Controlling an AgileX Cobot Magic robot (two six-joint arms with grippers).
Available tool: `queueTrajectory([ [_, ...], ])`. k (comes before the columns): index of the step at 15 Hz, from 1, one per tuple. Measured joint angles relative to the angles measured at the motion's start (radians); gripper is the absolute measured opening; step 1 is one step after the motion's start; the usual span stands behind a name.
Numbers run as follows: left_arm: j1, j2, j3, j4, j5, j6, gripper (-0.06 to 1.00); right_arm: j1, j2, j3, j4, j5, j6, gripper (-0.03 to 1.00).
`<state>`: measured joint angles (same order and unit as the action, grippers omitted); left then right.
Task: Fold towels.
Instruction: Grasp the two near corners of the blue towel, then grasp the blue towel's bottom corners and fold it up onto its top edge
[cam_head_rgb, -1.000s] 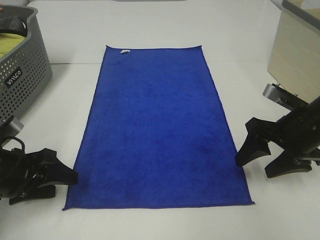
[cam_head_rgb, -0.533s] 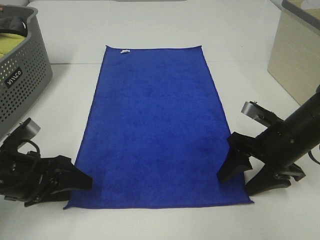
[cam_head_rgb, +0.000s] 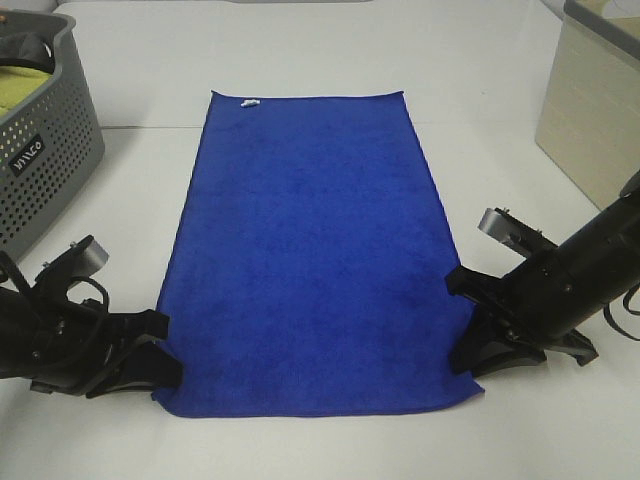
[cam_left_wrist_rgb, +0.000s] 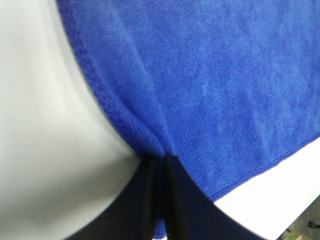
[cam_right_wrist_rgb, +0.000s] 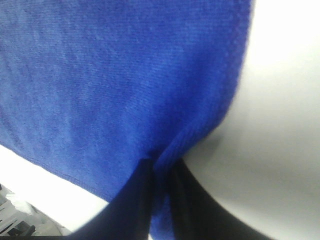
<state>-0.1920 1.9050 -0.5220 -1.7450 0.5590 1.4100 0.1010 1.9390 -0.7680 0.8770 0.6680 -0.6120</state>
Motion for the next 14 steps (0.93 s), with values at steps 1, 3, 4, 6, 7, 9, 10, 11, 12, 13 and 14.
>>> queueTrajectory([
  [1,0.0,0.0,0.0,0.0,-0.002,0.004,0.01,0.001,0.0,0.001,-0.014,-0.007,0.018,0.03],
  [3,0.0,0.0,0.0,0.014,-0.002,0.006,0.0,0.001,0.0,0.001,-0.022,-0.003,0.047,0.0],
  [4,0.0,-0.001,0.0,0.034,-0.002,0.001,0.0,0.001,-0.002,0.002,-0.037,0.004,0.064,0.0],
  [6,0.0,-0.051,0.026,0.084,-0.002,-0.025,0.0,0.001,-0.041,0.003,-0.129,0.012,0.132,0.0],
  [7,0.0,-0.082,0.043,0.091,-0.002,-0.028,0.0,0.001,-0.073,0.004,-0.159,0.021,0.162,0.0],
  [9,0.0,-0.154,0.082,0.102,-0.003,-0.031,0.0,0.001,-0.137,0.026,-0.187,0.043,0.204,0.0],
  [10,0.0,-0.184,0.103,0.107,-0.003,-0.038,0.0,0.001,-0.173,0.057,-0.189,0.044,0.209,0.0],
  [11,0.0,-0.214,0.132,0.119,0.001,-0.051,0.0,0.001,-0.205,0.093,-0.189,0.046,0.21,0.0],
  [12,0.0,-0.238,0.168,0.13,0.012,-0.057,0.0,0.001,-0.238,0.138,-0.189,0.046,0.22,0.0],
  [13,0.0,-0.263,0.203,0.132,0.032,-0.061,0.0,0.002,-0.263,0.174,-0.189,0.05,0.225,0.0],
  [14,0.0,-0.288,0.239,0.135,0.049,-0.063,0.0,0.001,-0.29,0.217,-0.189,0.053,0.231,0.0],
])
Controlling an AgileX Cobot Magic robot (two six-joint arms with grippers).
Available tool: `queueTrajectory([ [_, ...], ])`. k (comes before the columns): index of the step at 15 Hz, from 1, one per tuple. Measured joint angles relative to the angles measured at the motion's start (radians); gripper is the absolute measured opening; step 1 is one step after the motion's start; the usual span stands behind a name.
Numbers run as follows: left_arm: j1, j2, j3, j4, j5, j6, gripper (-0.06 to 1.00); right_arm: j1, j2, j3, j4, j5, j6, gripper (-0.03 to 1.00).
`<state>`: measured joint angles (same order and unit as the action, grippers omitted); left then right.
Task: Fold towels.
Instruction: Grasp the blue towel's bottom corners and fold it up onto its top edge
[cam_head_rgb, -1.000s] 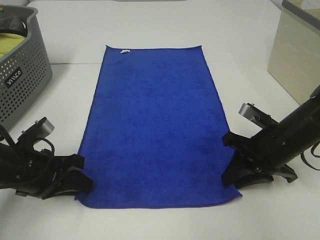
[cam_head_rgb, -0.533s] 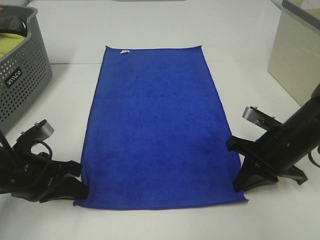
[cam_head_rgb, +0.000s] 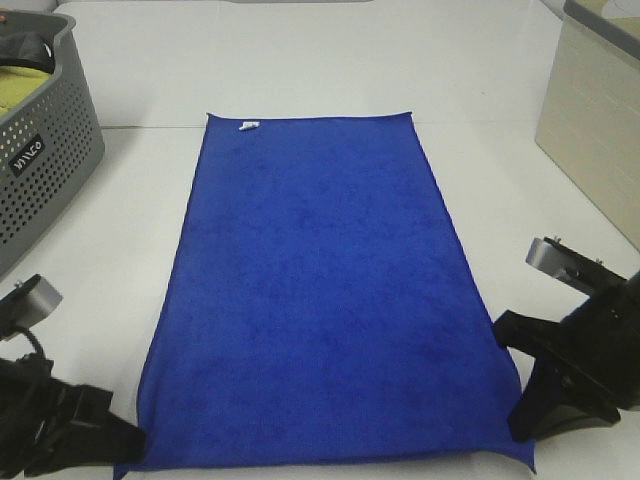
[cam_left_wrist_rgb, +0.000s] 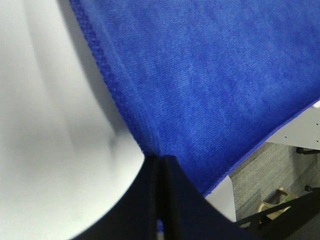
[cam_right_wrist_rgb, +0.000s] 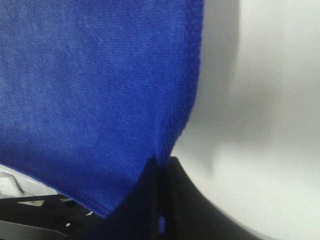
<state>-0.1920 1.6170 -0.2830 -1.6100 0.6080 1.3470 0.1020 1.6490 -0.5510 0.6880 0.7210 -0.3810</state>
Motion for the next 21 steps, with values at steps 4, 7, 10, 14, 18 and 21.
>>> queueTrajectory([
  [4,0.0,-0.085,0.108,0.002,0.023,-0.006,0.0,0.0,-0.061,0.096,0.0,0.003,0.003,0.0],
  [7,0.0,-0.155,0.158,0.0,0.054,-0.028,0.0,0.002,-0.104,0.11,0.012,0.007,0.004,0.0],
  [10,0.0,-0.16,0.112,-0.005,0.075,-0.068,0.0,0.002,-0.133,0.045,0.009,0.013,0.004,0.0],
  [14,0.0,-0.156,-0.068,-0.005,0.072,-0.136,0.0,0.002,-0.131,-0.167,-0.04,0.06,0.011,0.0],
  [18,-0.002,-0.156,-0.26,0.008,-0.045,-0.152,0.0,0.002,-0.029,-0.417,-0.061,0.097,0.021,0.0],
  [21,-0.002,-0.137,-0.414,0.052,-0.148,-0.152,0.0,0.002,0.122,-0.639,-0.069,0.131,0.021,0.0],
])
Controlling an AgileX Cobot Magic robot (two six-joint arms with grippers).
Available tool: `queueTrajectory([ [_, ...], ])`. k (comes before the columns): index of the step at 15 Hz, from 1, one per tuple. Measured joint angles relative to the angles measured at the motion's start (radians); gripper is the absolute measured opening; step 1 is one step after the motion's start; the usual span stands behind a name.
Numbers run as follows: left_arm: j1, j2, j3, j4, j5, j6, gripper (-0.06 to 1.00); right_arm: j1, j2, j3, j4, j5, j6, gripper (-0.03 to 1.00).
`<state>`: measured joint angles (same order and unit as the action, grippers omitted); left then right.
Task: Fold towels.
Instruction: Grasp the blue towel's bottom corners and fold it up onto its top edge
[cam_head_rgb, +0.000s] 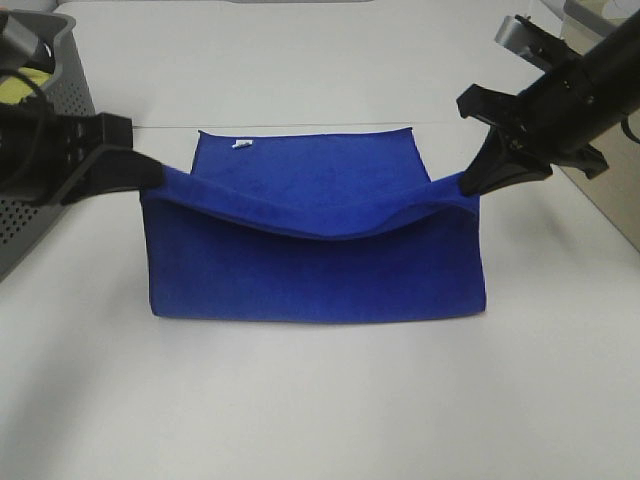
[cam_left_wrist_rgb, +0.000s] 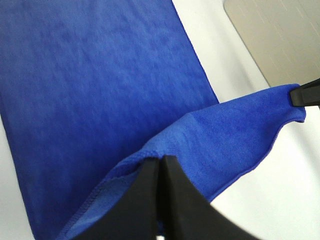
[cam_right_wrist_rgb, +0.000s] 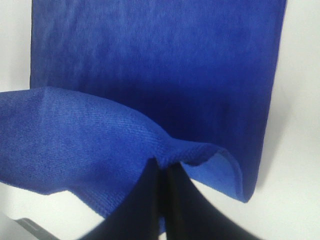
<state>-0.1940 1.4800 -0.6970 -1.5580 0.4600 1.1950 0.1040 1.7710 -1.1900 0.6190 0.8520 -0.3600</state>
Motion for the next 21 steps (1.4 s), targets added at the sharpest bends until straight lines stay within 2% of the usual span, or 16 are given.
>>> queueTrajectory([
  [5,0.0,0.233,-0.312,0.05,-0.104,0.015,0.0,0.0,0.314,-0.463,-0.022,0.075,0.02,0.0],
  [6,0.0,0.233,-0.312,0.05,-0.104,0.015,0.0,0.0,0.314,-0.463,-0.022,0.075,0.02,0.0],
  [13,0.0,0.507,-0.671,0.094,-0.216,0.018,0.0,0.0,0.674,-1.046,-0.036,0.146,0.062,0.0],
  [16,0.0,0.605,-0.777,0.11,-0.275,0.067,0.0,0.0,0.755,-1.144,-0.062,0.123,0.085,0.0],
  [19,0.0,0.714,-0.891,0.111,-0.283,0.097,0.0,0.0,0.8,-1.148,-0.072,0.044,0.086,0.0],
  [21,0.0,0.773,-0.927,0.118,-0.339,0.101,0.0,0.0,0.825,-1.149,-0.072,-0.009,0.086,0.0],
])
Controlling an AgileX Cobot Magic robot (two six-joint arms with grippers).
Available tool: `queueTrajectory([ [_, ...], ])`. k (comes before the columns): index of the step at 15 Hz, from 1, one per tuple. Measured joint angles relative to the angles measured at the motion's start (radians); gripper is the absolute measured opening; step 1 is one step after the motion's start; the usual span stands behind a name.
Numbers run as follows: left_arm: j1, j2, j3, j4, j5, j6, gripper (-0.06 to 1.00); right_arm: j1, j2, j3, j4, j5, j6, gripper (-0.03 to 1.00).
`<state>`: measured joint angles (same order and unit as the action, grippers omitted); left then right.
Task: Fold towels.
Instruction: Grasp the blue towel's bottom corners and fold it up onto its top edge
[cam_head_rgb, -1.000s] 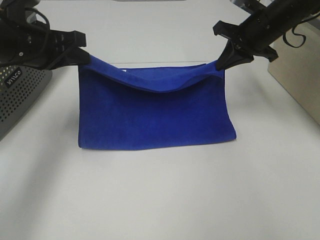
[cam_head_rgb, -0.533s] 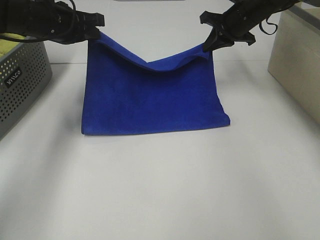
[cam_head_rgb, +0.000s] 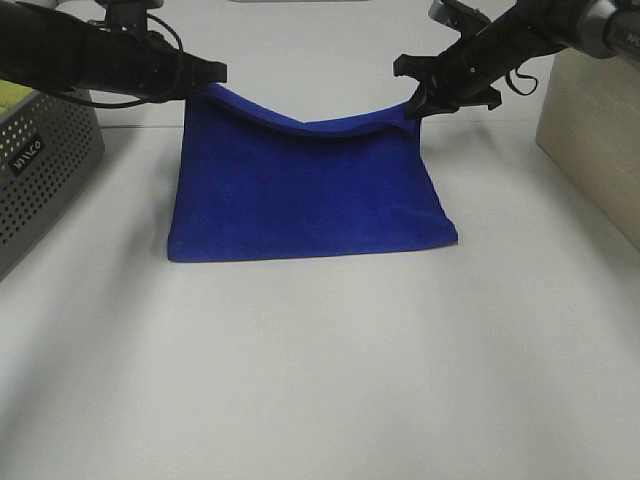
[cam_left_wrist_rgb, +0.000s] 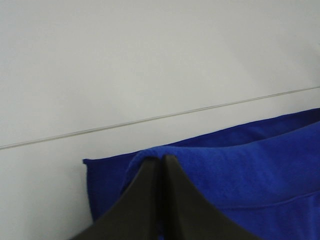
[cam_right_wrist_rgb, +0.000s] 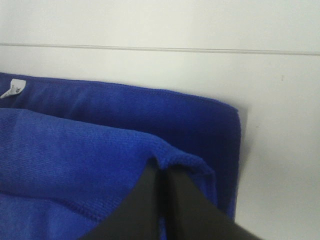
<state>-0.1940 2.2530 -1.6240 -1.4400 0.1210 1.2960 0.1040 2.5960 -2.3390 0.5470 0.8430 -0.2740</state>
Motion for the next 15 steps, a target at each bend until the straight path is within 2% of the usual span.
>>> queueTrajectory([
  [3,0.0,0.054,-0.003,0.0,-0.06,0.0,0.0,0.0,0.043,-0.001,0.0,-0.042,0.0,0.0],
  [6,0.0,0.08,-0.004,0.0,-0.062,0.0,0.0,0.0,0.068,-0.001,-0.015,-0.058,0.0,0.01],
  [7,0.0,0.085,-0.004,0.0,-0.063,0.0,0.01,0.0,0.068,-0.001,-0.016,-0.058,0.0,0.04],
  [8,0.0,0.085,-0.004,0.0,-0.063,0.0,0.06,0.0,0.068,-0.001,-0.016,-0.059,0.0,0.1],
  [9,0.0,0.085,-0.009,0.0,-0.063,0.0,0.16,0.0,0.068,-0.001,-0.016,-0.059,0.0,0.21],
  [11,0.0,0.085,-0.014,0.001,-0.077,0.0,0.46,0.0,0.064,-0.001,-0.016,-0.04,0.002,0.52],
  [12,0.0,0.081,-0.013,0.008,-0.086,0.0,0.58,0.0,0.053,-0.001,-0.021,-0.005,0.002,0.65],
  [13,0.0,0.068,-0.007,0.01,-0.086,0.0,0.65,0.0,0.035,-0.001,-0.035,0.036,0.002,0.71],
  [15,0.0,0.014,0.032,0.013,-0.078,0.0,0.69,0.0,-0.009,-0.003,-0.066,0.135,0.002,0.76],
])
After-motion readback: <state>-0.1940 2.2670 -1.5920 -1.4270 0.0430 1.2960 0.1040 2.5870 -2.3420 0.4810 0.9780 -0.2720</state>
